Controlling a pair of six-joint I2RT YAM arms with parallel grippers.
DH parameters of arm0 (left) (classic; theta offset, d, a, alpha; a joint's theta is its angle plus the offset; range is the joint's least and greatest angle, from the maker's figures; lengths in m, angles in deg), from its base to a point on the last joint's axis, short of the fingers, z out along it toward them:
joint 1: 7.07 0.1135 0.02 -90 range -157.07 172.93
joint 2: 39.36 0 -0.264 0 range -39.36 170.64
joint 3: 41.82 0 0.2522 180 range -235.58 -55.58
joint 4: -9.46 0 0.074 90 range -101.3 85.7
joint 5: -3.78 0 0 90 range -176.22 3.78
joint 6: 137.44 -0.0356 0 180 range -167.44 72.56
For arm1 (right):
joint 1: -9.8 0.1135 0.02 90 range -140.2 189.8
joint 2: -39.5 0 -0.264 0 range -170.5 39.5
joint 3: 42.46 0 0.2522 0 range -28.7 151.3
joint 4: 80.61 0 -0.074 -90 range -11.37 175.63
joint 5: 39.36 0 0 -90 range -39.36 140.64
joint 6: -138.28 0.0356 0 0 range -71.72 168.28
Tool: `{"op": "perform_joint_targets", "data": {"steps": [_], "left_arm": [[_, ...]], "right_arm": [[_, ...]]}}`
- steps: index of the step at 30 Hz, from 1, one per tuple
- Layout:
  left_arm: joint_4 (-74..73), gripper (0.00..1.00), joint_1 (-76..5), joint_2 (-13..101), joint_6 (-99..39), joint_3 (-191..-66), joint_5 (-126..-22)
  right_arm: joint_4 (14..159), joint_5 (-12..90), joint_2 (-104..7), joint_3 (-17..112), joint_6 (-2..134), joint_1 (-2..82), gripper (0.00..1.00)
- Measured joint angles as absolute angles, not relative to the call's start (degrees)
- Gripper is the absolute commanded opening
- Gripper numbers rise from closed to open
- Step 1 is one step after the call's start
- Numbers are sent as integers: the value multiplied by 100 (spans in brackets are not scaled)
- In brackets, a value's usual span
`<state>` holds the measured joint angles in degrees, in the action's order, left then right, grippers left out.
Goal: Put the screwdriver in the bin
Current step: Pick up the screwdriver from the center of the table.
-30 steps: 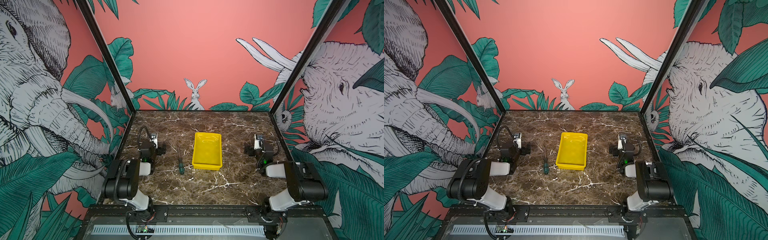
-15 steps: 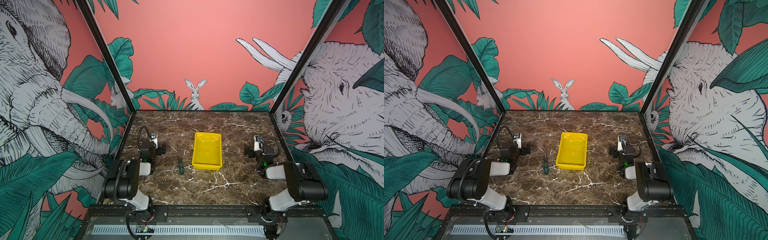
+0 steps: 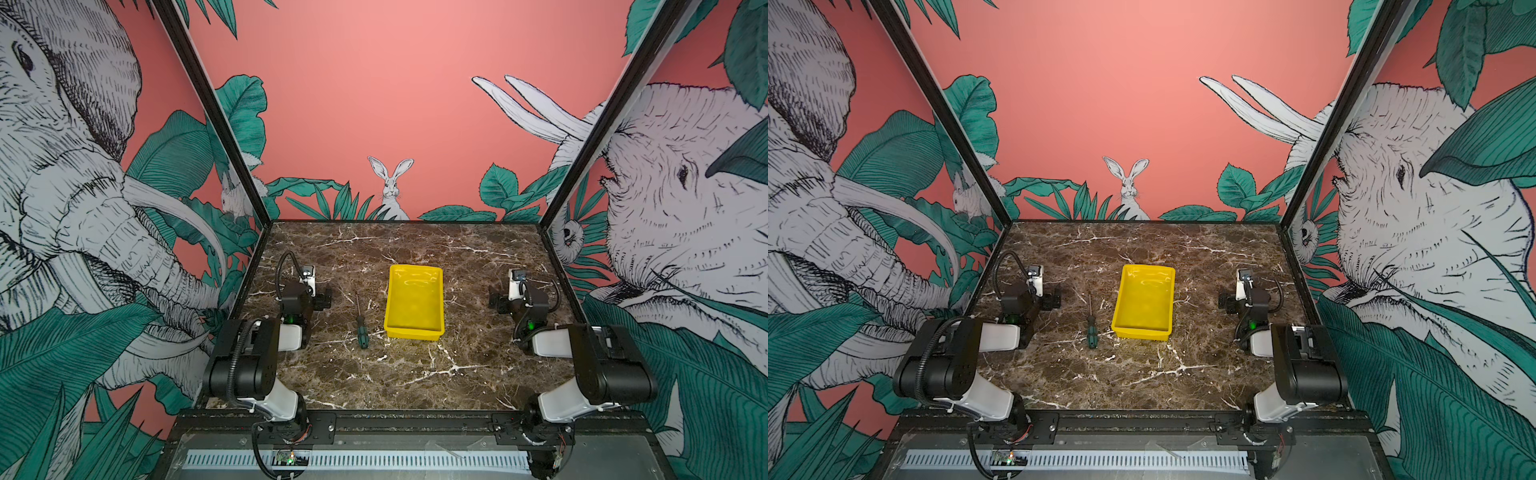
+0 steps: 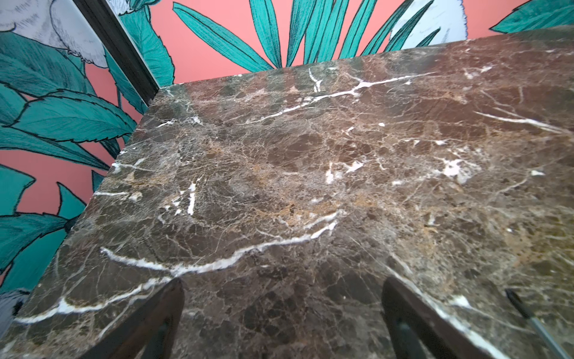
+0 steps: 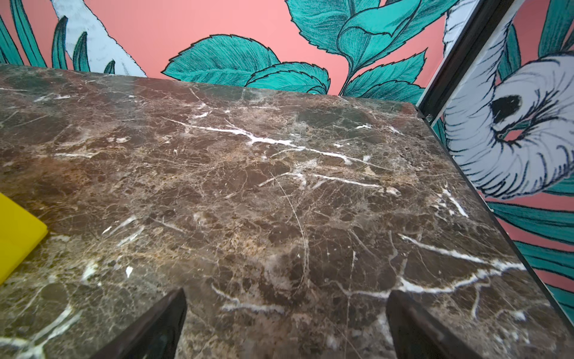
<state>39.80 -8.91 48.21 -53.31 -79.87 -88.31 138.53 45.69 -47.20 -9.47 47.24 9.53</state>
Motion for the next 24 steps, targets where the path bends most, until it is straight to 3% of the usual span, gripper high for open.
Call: {"op": "perform_joint_targets", "data": {"steps": [5,10,17,24], "left_arm": [[1871,100,-891,3636,-4972,-9072,-9165],[914,100,-891,2572,-4581,-9797,-9121],[-415,100,-898,2056,-4142,-9852,-8831],[-1355,100,-902,1744,-3842,-9996,-8396]], "right_arm": [[13707,4619,-3950,-1203,4766,953,99],[13213,4678,-3021,-1122,4801,953,99],[10907,4705,-2265,301,5325,955,99],[8273,4788,-2267,2152,5994,1084,99]]}}
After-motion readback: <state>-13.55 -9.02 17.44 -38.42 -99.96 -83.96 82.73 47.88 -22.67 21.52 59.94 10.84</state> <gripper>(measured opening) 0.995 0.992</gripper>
